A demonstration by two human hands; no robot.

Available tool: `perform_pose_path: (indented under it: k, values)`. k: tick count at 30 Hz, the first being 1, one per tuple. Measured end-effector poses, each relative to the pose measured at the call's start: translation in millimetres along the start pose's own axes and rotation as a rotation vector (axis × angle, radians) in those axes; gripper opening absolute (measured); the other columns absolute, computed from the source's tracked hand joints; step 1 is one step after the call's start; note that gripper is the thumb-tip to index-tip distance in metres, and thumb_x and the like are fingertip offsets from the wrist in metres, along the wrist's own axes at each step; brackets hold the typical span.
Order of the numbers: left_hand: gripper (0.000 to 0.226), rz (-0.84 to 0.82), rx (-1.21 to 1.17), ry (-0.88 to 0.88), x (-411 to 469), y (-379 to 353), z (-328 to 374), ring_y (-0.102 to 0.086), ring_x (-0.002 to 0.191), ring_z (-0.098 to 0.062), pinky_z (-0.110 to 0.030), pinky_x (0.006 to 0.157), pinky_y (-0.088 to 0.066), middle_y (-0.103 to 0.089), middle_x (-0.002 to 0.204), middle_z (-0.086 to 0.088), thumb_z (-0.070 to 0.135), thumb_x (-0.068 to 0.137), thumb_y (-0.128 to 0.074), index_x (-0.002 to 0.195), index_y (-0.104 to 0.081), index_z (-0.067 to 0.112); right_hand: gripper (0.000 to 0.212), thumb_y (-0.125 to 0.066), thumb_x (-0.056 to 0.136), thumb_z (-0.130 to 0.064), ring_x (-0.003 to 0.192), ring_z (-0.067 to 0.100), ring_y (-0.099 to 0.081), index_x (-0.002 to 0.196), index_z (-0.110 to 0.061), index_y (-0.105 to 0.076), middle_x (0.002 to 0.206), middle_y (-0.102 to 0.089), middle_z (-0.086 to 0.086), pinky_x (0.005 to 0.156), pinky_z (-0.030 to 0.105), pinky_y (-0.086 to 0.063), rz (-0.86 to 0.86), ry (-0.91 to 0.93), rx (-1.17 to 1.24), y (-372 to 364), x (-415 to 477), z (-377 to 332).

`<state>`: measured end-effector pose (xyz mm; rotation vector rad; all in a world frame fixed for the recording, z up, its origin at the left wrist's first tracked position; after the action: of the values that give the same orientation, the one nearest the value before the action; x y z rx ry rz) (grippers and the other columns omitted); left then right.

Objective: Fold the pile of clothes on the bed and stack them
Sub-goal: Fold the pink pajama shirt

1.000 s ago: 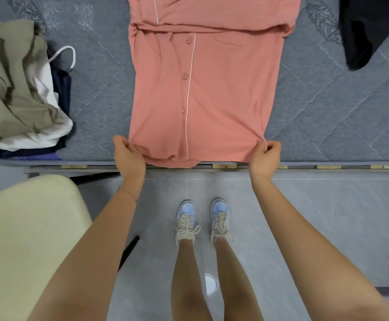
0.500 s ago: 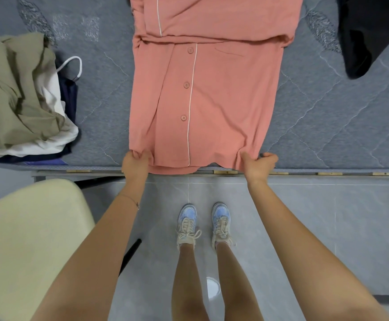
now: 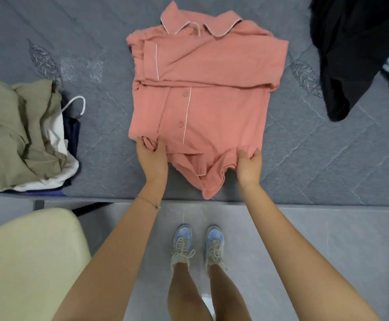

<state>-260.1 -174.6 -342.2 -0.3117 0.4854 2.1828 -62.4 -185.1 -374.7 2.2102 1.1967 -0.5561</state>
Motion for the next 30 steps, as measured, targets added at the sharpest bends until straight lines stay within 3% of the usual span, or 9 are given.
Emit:
perform_pose_path:
  k: [5, 9, 13, 17, 20, 22, 23, 26, 30]
  values:
    - [0.042, -0.013, -0.024, 0.021, 46.2, -37.2, 42.7, -0.054, 0.122, -0.029, -0.038, 0.106, -0.043, -0.055, 0.132, -0.018, 0.011, 0.096, -0.056, 0.134, -0.045, -0.003, 0.009, -0.057, 0.090, -0.007, 0.086, 0.020, -0.050, 0.096, -0.010, -0.051, 0.086, -0.053, 0.002, 0.084, 0.038, -0.046, 0.039, -0.044, 0.176, -37.2, 30.0, -68.1]
    - [0.053, -0.045, 0.020, 0.004, 84.6, -66.5, 69.5, -0.040, 0.125, -0.007, 0.002, 0.094, -0.030, -0.042, 0.142, 0.001, 0.016, 0.099, -0.054, 0.146, -0.033, 0.004, 0.011, -0.060, 0.089, -0.004, 0.082, 0.018, -0.054, 0.090, -0.013, -0.053, 0.081, -0.056, 0.001, 0.070, 0.028, -0.049, 0.062, -0.127, 0.323, -65.9, 53.1, -105.3]
    - [0.058, -0.035, -0.014, 0.036, 141.0, -87.3, 94.6, -0.037, 0.138, -0.016, -0.024, 0.114, -0.028, -0.035, 0.152, -0.008, 0.018, 0.101, -0.049, 0.151, -0.022, 0.006, 0.018, -0.053, 0.091, 0.004, 0.069, 0.015, -0.057, 0.091, -0.014, -0.051, 0.080, -0.058, 0.003, 0.070, 0.031, -0.051, 0.144, -0.191, 0.639, -91.5, 83.3, -148.0]
    - [0.058, -0.031, 0.002, 0.029, 199.2, -96.5, 107.1, -0.043, 0.131, -0.013, -0.025, 0.110, -0.033, -0.041, 0.147, -0.007, 0.025, 0.102, -0.048, 0.151, -0.021, 0.010, 0.019, -0.053, 0.091, 0.005, 0.073, 0.014, -0.054, 0.082, -0.012, -0.052, 0.080, -0.055, 0.002, 0.078, 0.034, -0.047, 0.301, -0.093, 0.602, -101.7, 121.1, -182.6]
    - [0.044, -0.032, -0.059, 0.088, 235.1, -108.6, 113.2, -0.053, 0.124, -0.021, -0.046, 0.107, -0.043, -0.052, 0.131, -0.002, 0.029, 0.100, -0.049, 0.140, -0.034, 0.016, 0.017, -0.057, 0.091, 0.000, 0.081, 0.020, -0.058, 0.107, 0.005, -0.057, 0.087, -0.048, 0.000, 0.066, 0.016, -0.048, 0.407, -0.106, 0.542, -110.7, 142.0, -197.7]
    - [0.044, -0.007, -0.078, 0.119, 254.4, -117.9, 119.4, -0.053, 0.125, -0.026, -0.047, 0.107, -0.043, -0.052, 0.134, -0.009, 0.024, 0.101, -0.049, 0.140, -0.034, 0.009, 0.029, -0.057, 0.090, -0.002, 0.072, 0.023, -0.062, 0.118, 0.007, -0.054, 0.120, -0.029, 0.018, 0.054, 0.009, -0.045, 0.451, -0.096, 0.523, -116.1, 159.3, -205.9]
    - [0.046, 0.005, -0.086, 0.127, 263.0, -121.2, 122.8, -0.052, 0.126, -0.027, -0.047, 0.108, -0.042, -0.050, 0.137, -0.012, 0.021, 0.101, -0.048, 0.141, -0.032, 0.007, 0.022, -0.056, 0.091, -0.002, 0.070, 0.019, -0.061, 0.113, 0.000, -0.055, 0.092, -0.062, 0.009, 0.059, 0.012, -0.048, 0.443, -0.089, 0.546, -117.9, 166.7, -211.7]
    - [0.040, 0.054, -0.091, 0.104, 288.5, -127.4, 130.9, -0.054, 0.118, -0.025, -0.049, 0.107, -0.043, -0.051, 0.131, -0.012, 0.019, 0.102, -0.046, 0.139, -0.033, 0.007, 0.016, -0.055, 0.092, -0.005, 0.086, 0.017, -0.058, 0.106, -0.011, -0.048, 0.102, -0.058, 0.008, 0.087, 0.033, -0.051, 0.434, -0.060, 0.606, -122.1, 188.6, -231.5]
    - [0.037, 0.084, -0.200, 0.100, 316.6, -137.0, 135.7, -0.060, 0.107, -0.019, -0.043, 0.095, -0.054, -0.050, 0.130, -0.011, 0.015, 0.103, -0.043, 0.137, -0.031, 0.007, 0.012, -0.058, 0.093, -0.007, 0.080, 0.014, -0.055, 0.092, -0.013, -0.047, 0.091, -0.055, 0.004, 0.081, 0.031, -0.048, 0.458, -0.016, 0.574, -122.6, 217.9, -250.0]
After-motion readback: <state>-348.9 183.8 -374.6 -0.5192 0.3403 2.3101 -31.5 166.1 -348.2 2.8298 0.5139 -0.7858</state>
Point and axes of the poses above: each hand's wrist, its own x-axis towards the middle knuckle, its own y-axis out of the back of the hand, z = x × y, the point moved 1 cm from there along x, towards the middle knuckle
